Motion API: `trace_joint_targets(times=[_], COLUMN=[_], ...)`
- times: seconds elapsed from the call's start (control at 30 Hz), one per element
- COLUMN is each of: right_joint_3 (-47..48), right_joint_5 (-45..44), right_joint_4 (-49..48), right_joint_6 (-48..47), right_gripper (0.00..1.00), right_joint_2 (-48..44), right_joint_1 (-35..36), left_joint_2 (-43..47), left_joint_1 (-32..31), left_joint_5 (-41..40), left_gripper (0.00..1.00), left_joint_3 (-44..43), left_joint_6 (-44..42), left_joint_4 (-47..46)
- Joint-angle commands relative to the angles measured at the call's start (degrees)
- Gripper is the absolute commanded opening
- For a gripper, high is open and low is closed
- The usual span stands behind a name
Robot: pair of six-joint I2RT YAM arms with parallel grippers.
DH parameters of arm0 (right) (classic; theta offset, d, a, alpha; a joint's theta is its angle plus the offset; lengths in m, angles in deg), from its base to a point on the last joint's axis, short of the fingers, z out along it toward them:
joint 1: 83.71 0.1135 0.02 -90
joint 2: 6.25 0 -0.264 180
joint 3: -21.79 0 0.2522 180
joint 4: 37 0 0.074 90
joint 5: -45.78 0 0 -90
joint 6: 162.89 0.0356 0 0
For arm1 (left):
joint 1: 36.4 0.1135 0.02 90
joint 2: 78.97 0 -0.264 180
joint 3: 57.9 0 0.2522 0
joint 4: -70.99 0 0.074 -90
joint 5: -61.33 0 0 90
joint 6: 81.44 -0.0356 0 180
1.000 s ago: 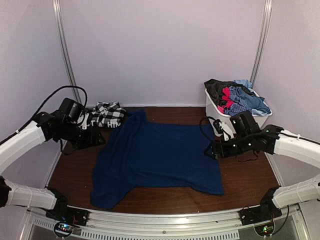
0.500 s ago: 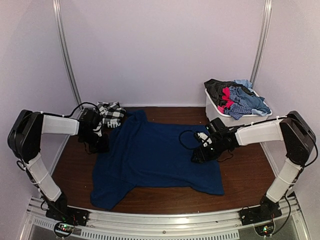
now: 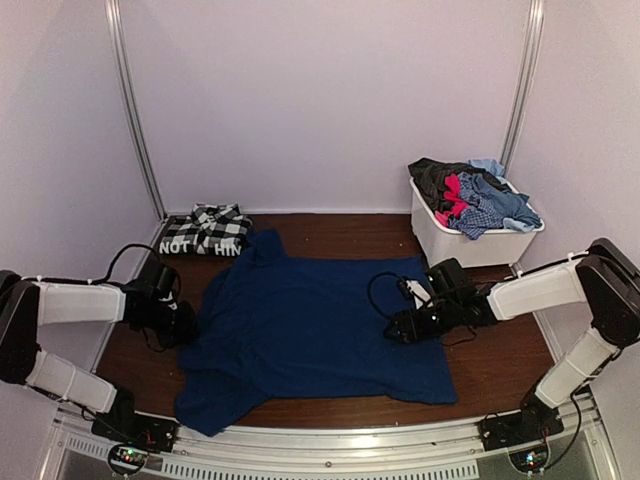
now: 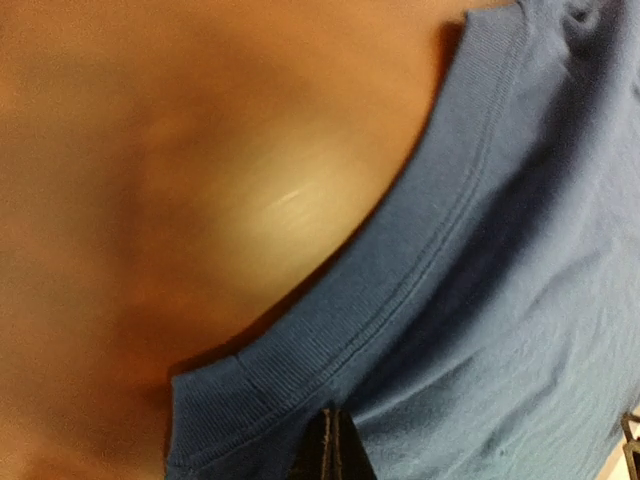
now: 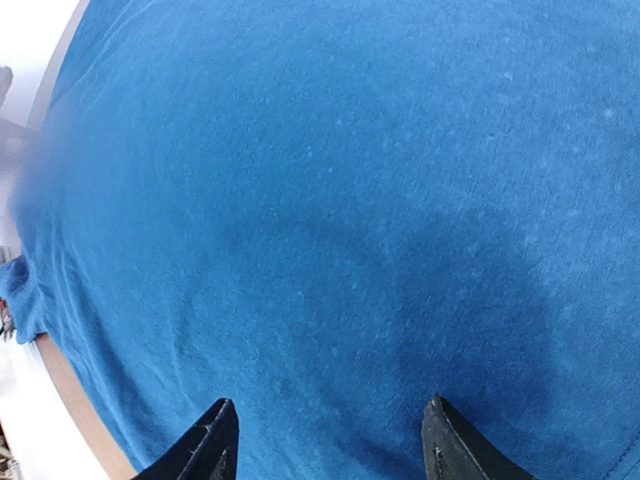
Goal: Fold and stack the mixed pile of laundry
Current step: Move the flattened T-shirt to the center of the board, then pick up the flattened T-shirt from the center of the board.
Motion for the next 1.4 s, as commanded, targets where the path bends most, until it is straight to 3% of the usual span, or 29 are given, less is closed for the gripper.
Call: trace_joint_targets(times=[0.0, 0.17, 0.3, 0.43, 0.53, 0.63, 0.77, 0.9, 1.1, 1.37], right_joint_3=[-7.40, -10.99, -7.31, 4.03, 10.14, 16.28, 23.23, 29.00, 32.24, 20.05], right_joint_5=[-0.49, -0.73, -2.09, -7.76, -5.60, -4.37, -2.45, 1.86, 6.20, 5.74], right_joint_4=[10.26, 12.65, 17.59, 20.80, 18.24, 16.59, 16.13, 16.91, 24.40, 34.83], right_joint_6=[8.27, 13.64, 11.97, 4.65, 0.35, -2.56, -4.96, -5.85, -4.23, -4.21], right_gripper=[0.64, 0.65, 0.65, 0.69, 0.66, 0.64, 0.63, 0.61, 0.57, 0.56], right_joint_2=[-1.09, -5.86, -12.44, -13.33, -7.59, -0.27, 9.10, 17.76, 24.94, 16.66], right_joint_1=[5.19, 8.23, 8.20, 4.22, -2.17, -4.97, -7.66, -9.31, -9.37, -9.08], left_joint_2=[10.16, 21.75, 22.82, 10.82, -0.39, -12.10, -25.94, -34.10, -32.46, -14.31], left_joint_1=[0.12, 0.12, 0.17, 0.28, 0.82, 0.83, 1.08, 1.22, 1.79, 1.74], left_joint_5=[-7.39, -10.19, -9.98, -7.49, -1.46, 4.24, 6.30, 6.14, 3.72, 4.55], left_gripper=[0.02, 0.02, 0.07, 0.15, 0.14, 0.13, 0.02, 0.00, 0.00, 0.00], left_joint_3=[5.18, 4.84, -0.69, -14.34, -23.27, -29.69, -39.17, -42.72, -35.32, -18.62], left_joint_6=[7.28, 9.77, 1.21, -11.63, -15.45, -17.26, -18.43, -17.05, -10.78, -4.27], left_joint_4=[15.95, 25.29, 20.54, 14.96, 10.20, 3.36, 5.22, 7.06, 14.90, 26.96])
